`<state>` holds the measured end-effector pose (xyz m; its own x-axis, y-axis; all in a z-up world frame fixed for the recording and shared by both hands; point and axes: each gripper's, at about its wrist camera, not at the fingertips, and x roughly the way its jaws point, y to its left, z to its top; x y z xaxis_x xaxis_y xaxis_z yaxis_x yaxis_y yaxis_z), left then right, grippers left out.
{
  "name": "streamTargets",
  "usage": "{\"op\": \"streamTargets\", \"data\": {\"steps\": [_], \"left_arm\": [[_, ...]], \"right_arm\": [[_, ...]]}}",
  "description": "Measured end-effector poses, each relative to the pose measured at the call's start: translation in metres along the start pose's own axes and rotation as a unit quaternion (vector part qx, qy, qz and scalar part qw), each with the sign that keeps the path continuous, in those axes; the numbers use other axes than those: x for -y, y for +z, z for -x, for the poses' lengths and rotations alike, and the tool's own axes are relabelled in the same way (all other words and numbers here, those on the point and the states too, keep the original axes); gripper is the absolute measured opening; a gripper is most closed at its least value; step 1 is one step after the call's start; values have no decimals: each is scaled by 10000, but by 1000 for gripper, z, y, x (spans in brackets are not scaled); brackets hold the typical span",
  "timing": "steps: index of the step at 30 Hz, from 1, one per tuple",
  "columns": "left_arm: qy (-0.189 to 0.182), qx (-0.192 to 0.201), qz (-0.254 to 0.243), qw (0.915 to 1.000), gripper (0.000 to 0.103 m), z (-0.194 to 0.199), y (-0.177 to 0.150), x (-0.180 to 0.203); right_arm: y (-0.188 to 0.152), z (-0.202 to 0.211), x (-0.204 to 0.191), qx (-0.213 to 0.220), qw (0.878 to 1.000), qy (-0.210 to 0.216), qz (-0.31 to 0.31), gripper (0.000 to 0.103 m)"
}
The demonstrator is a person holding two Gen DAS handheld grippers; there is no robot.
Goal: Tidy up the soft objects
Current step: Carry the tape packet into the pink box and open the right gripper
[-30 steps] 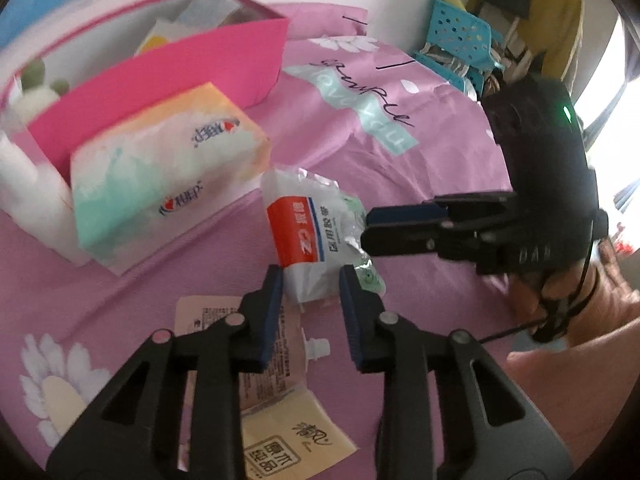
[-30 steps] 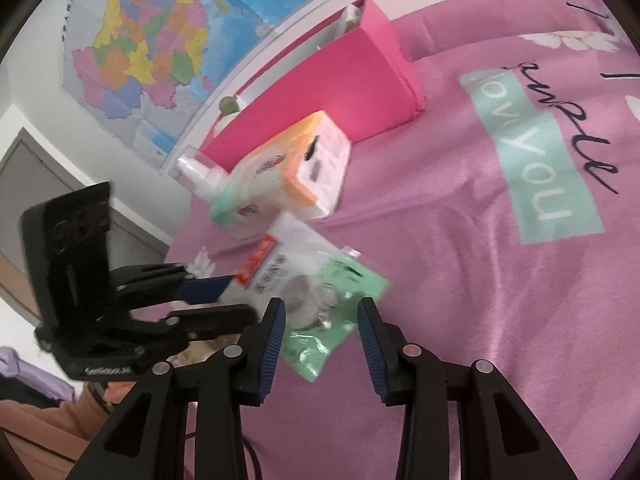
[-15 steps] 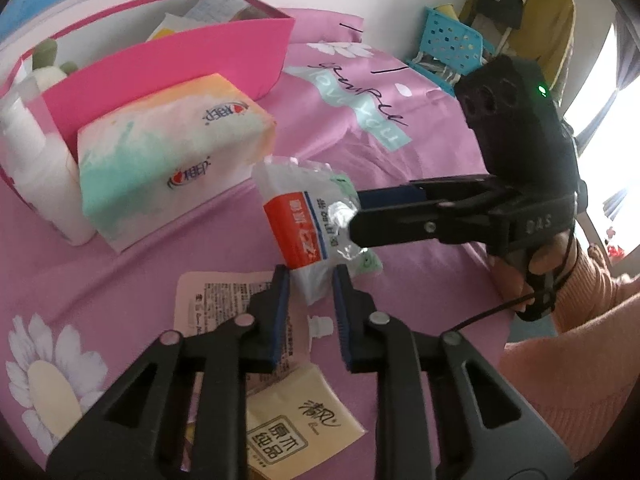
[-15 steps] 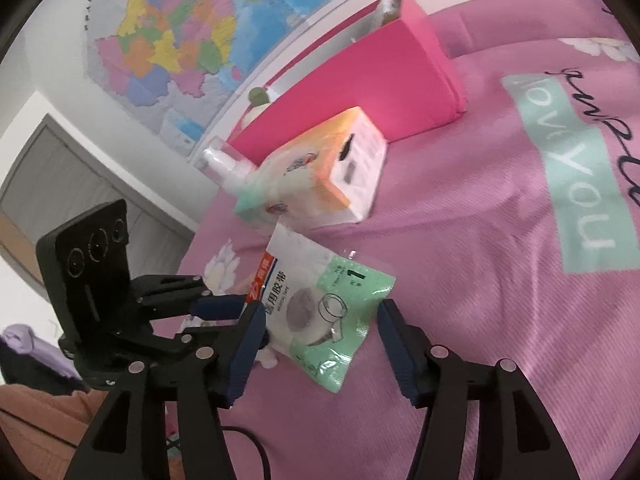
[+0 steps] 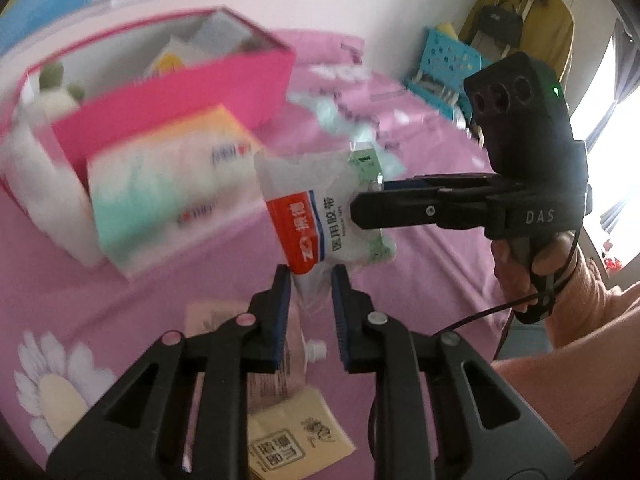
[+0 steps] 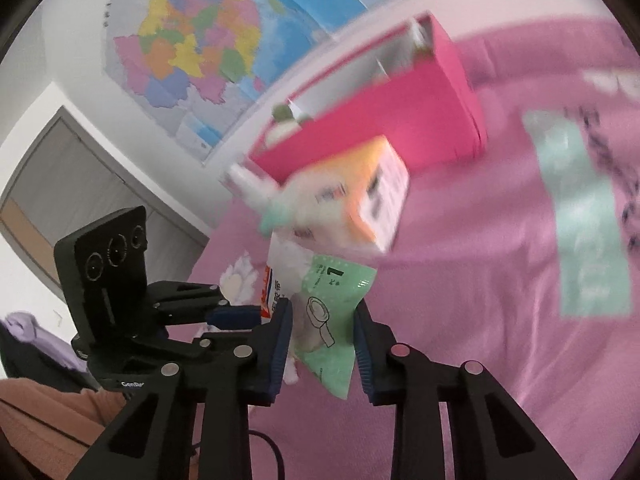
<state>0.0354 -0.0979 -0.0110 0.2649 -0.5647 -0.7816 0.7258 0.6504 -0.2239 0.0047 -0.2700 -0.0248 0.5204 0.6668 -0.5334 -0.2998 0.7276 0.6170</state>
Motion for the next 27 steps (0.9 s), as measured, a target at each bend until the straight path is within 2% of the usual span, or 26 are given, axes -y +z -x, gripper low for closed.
{"op": "streamTargets", "data": {"steps": [5,11,20,27], "left_arm": [[187,438,50,9989,26,16,42,-7],[595,617,134,9962,28,17,92,-23],[944,461,569,9928,30,-8,135,-67],[1040,184,1044,9889,31,-31,140,-97]], "right_arm": [[39,15,-16,296,9986,-137,411,30],[93,18,-20,593,9943,-336,818,30],[152,-15,-6,655,9930,-561,805,30],[170,-47,9,460,9916,-884,823,30]]}}
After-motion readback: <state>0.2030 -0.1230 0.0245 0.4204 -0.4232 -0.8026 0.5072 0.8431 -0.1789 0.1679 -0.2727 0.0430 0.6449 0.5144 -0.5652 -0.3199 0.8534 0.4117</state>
